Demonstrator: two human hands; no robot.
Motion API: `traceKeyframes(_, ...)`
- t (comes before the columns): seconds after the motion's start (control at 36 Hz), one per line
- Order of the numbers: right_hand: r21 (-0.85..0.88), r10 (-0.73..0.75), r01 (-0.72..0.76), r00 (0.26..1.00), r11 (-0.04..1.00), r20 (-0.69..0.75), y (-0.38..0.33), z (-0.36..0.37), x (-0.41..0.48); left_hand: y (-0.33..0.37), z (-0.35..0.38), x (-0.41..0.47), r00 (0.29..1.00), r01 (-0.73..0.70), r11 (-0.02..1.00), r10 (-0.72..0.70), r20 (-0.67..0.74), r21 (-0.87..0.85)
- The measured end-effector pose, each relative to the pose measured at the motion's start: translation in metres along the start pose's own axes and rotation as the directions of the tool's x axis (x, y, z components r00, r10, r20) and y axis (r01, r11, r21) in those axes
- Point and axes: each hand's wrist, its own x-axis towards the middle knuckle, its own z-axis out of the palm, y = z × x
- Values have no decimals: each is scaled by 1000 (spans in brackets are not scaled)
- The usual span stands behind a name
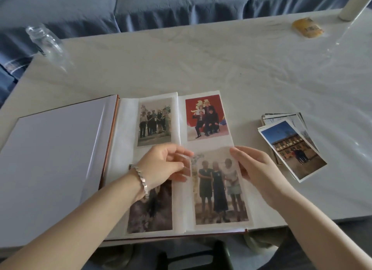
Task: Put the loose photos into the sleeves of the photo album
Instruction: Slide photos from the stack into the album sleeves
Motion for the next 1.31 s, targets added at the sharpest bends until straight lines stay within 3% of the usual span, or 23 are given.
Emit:
traceKeyframes(0.14, 41, -106, 100, 970, 994, 219, -14, 21, 3, 2, -12, -6, 982, -96, 965, 131, -135, 244)
traceKeyframes(0.19, -38, -130, 148, 947, 988, 295, -14, 34, 4, 8, -17, -7, 978, -133, 978, 156, -138, 162)
traceKeyframes(0.28, -178, -116, 205, 904, 962, 411, -14, 54, 0, 16, -27, -2, 995, -45, 997, 40, -96, -57)
traceKeyframes(0.33, -301, -125, 280, 887, 911, 445, -12, 59, -3, 15, -31, 2, 978, -51, 997, 60, -201, 50)
traceKeyframes(0.39, -470, -176, 373, 895, 800, 411, -9, 55, -2, 7, -35, 8, 933, -53, 973, 128, -336, 223)
traceKeyframes(0.47, -648, -268, 372, 928, 664, 258, -3, 31, 4, -11, -38, 12, 889, -5, 901, 202, -410, 433)
traceKeyframes(0.56, -784, -336, 263, 939, 563, 73, 4, -3, 10, -30, -37, 14, 879, -38, 721, 354, -321, 691)
traceKeyframes(0.64, -895, -324, 73, 942, 441, -83, 8, -38, 12, -39, -31, 19, 865, -169, 577, 475, -160, 799)
traceKeyframes(0.75, -938, -201, -196, 945, 286, -259, 13, -73, 9, -38, -25, 23, 929, -118, 467, 364, -69, 876)
traceKeyframes(0.86, -955, -136, -239, 955, 175, -263, 17, -87, 7, -30, -23, 26, 928, -55, 436, 354, -115, 898)
traceKeyframes(1.0, -979, -153, -154, 973, 136, -174, 13, -91, 3, -22, -21, 27, 919, -35, 467, 362, -155, 884)
traceKeyframes(1.14, -978, -143, -82, 983, 191, -111, 6, -94, 0, -17, -21, 26, 931, -16, 481, 328, -163, 877)
traceKeyframes(1.31, -984, -171, -83, 979, 158, -110, 7, -93, 2, -11, -16, 25, 937, -5, 488, 308, -166, 873)
